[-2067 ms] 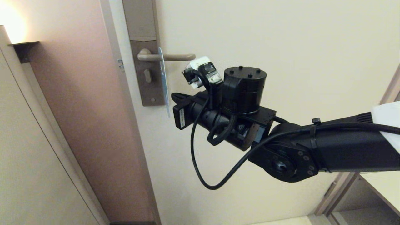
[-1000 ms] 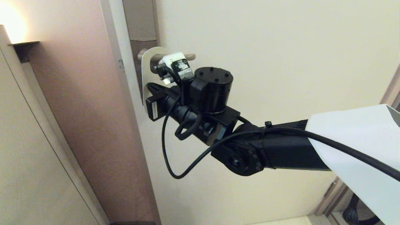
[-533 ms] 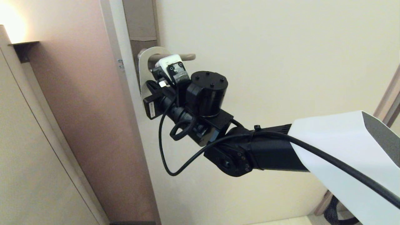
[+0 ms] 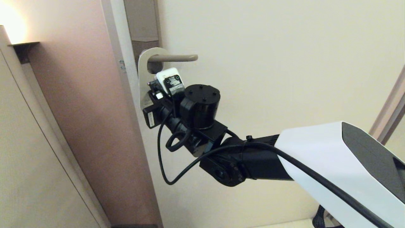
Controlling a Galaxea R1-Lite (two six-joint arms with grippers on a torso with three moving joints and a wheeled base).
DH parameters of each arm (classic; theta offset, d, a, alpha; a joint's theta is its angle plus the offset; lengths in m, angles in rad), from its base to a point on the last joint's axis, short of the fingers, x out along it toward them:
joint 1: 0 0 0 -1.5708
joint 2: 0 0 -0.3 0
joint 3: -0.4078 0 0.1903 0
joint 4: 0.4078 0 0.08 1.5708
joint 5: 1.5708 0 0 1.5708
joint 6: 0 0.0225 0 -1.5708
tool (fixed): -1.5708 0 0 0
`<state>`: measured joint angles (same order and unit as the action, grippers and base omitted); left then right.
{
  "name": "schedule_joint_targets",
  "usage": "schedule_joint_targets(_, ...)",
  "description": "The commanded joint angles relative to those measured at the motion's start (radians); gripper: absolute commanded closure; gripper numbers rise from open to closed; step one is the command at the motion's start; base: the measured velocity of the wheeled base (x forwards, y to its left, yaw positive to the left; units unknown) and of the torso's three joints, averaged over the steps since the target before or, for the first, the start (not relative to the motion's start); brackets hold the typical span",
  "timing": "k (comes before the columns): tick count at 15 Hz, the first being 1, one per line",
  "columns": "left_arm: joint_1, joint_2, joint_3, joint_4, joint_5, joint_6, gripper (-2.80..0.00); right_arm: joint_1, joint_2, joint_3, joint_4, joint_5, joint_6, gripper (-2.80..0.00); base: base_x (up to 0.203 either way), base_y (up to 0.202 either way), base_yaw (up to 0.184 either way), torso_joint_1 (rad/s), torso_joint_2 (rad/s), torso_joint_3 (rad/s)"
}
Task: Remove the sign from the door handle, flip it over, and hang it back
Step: Hang the sign back with the other side facing out
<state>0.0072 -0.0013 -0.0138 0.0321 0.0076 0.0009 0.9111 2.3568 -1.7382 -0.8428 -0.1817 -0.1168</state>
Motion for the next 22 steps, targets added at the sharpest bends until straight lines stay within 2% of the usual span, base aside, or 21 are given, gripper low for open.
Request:
schedule_joint_targets(1,0.000,0.001,0.000,0.000,0.000,0.000,0.00,0.003,0.005,-0.053,-0.005,-0.001,-0.005,0.00,0.000,0.000,0.000,0.000,0.00,0.000)
schedule_joint_targets(4,0.000,0.001,0.000,0.000,0.000,0.001,0.00,0.004,0.004,-0.099,-0.004,-0.001,-0.020,0.00,0.000,0.000,0.000,0.000,0.00,0.000)
schedule_joint_targets(14,0.000,0.001,0.000,0.000,0.000,-0.001,0.00,0.022,0.058,-0.105,-0.006,-0.002,-0.018,0.00,0.000,0.000,0.000,0.000,0.00,0.000)
schedule_joint_targets(22,0.000,0.001,0.000,0.000,0.000,-0.001,0.00,-0.008,0.102,-0.110,-0.035,-0.019,-0.020,0.00,0.000,0.000,0.000,0.000,0.00,0.000)
